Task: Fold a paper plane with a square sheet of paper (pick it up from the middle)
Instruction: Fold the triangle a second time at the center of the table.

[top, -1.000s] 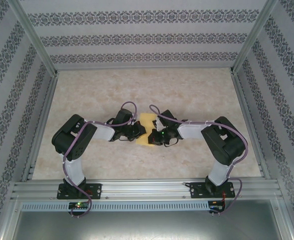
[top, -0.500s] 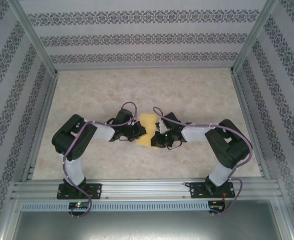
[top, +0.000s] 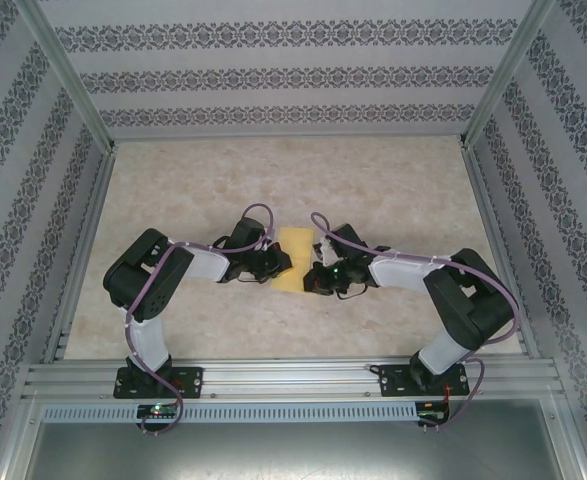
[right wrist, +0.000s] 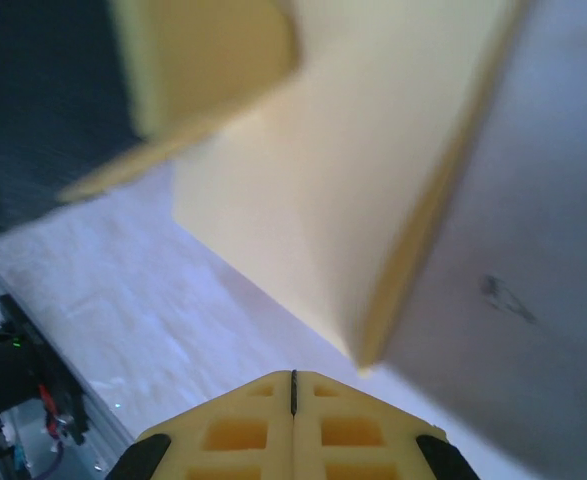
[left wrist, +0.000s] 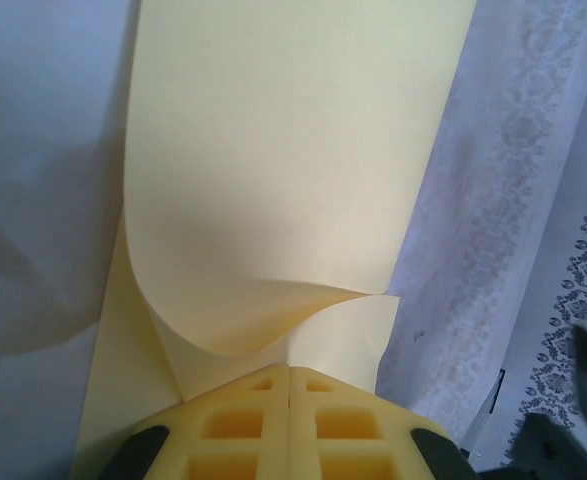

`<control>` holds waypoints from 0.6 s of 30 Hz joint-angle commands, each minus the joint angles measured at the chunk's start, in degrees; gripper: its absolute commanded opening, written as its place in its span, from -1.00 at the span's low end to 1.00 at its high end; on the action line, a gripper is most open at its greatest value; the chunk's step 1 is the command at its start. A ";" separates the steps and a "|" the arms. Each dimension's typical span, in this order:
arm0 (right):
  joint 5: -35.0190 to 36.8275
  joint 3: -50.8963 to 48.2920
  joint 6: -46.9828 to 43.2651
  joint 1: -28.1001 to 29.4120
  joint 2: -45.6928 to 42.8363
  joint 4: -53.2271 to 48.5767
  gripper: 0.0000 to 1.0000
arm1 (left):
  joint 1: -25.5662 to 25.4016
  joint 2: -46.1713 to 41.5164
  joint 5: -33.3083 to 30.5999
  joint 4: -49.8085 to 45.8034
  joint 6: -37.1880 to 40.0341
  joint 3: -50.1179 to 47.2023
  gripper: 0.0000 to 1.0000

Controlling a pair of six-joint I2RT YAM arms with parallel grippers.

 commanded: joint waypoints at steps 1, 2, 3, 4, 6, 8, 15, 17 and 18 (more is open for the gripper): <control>2.18 3.62 1.78 -0.09 -0.05 2.38 -1.00 | 0.26 1.76 -1.93 -4.94 2.15 0.29 -1.00; 2.85 4.18 1.78 -0.03 1.19 2.49 -1.00 | 0.29 1.76 -1.91 -4.93 2.15 0.26 -1.00; 2.95 4.49 1.95 -0.03 2.86 3.12 -1.00 | 0.29 1.76 -1.87 -4.85 2.11 0.13 -1.00; 2.77 4.61 2.39 -0.03 4.40 4.12 -1.00 | 0.32 1.72 -1.92 -4.79 2.11 0.16 -1.00; 2.22 4.94 3.21 -0.08 6.60 4.87 -1.00 | 0.29 1.85 -1.55 -4.75 2.13 0.45 -1.00; 2.07 4.11 3.14 0.14 7.71 5.53 -1.00 | 0.33 1.68 -1.67 -5.09 2.35 0.41 -1.00; 3.79 -0.29 2.06 0.23 7.78 3.97 -1.00 | 0.33 1.85 -1.56 -5.29 2.45 0.80 -1.00; 4.99 -0.75 1.40 0.06 8.06 2.34 -1.00 | 0.32 1.81 -1.37 -5.02 2.42 0.84 -1.00; 5.04 -0.60 1.21 -0.02 8.53 1.65 -1.00 | 0.33 1.76 -1.32 -4.94 2.48 0.79 -1.00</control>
